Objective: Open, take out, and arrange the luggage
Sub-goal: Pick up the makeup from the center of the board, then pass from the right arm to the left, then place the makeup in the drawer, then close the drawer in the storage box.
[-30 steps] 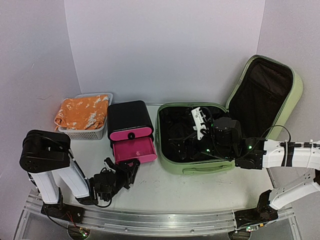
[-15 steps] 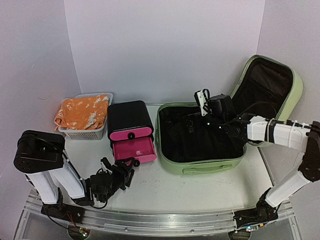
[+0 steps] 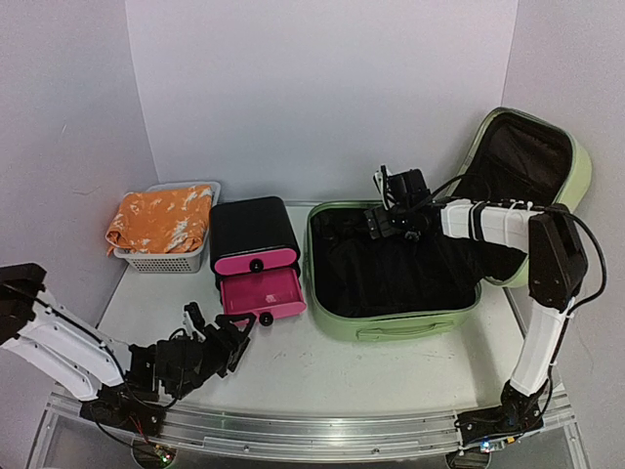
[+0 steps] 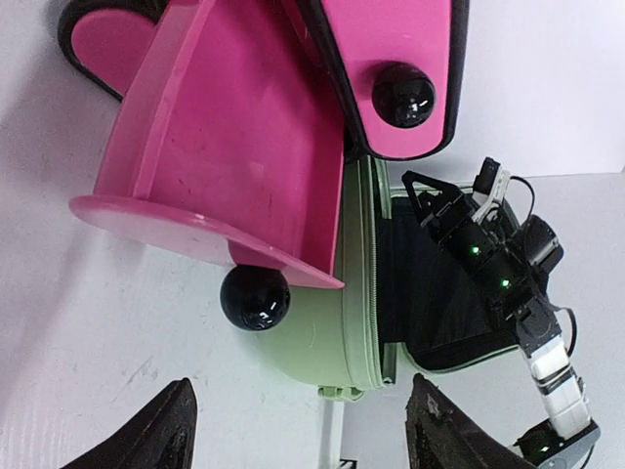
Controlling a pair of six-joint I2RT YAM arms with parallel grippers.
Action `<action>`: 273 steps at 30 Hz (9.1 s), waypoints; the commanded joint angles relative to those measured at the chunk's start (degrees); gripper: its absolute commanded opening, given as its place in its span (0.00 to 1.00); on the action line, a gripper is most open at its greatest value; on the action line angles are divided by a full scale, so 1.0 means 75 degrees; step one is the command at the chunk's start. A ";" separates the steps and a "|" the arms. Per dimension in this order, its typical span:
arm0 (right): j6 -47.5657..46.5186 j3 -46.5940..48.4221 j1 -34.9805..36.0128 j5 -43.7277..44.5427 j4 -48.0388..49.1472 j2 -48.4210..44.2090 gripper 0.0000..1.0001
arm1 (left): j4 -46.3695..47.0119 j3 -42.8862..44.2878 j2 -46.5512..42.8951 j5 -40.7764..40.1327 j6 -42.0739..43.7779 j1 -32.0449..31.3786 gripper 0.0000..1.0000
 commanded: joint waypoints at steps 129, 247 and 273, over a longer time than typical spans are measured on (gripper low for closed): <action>0.4132 -0.1837 0.1248 -0.6640 0.1993 -0.3738 0.98 | -1.2030 0.7832 0.0165 0.2788 1.4591 0.2299 0.07; 0.4151 -0.3004 0.1080 -0.3455 0.1660 -0.5615 0.97 | -1.2399 0.8072 0.1662 0.3794 0.4565 0.1608 0.69; 0.4015 -0.3654 0.1080 -0.2577 0.1721 -0.7065 0.98 | -1.1172 0.7624 0.3024 0.1140 0.2909 0.1563 0.28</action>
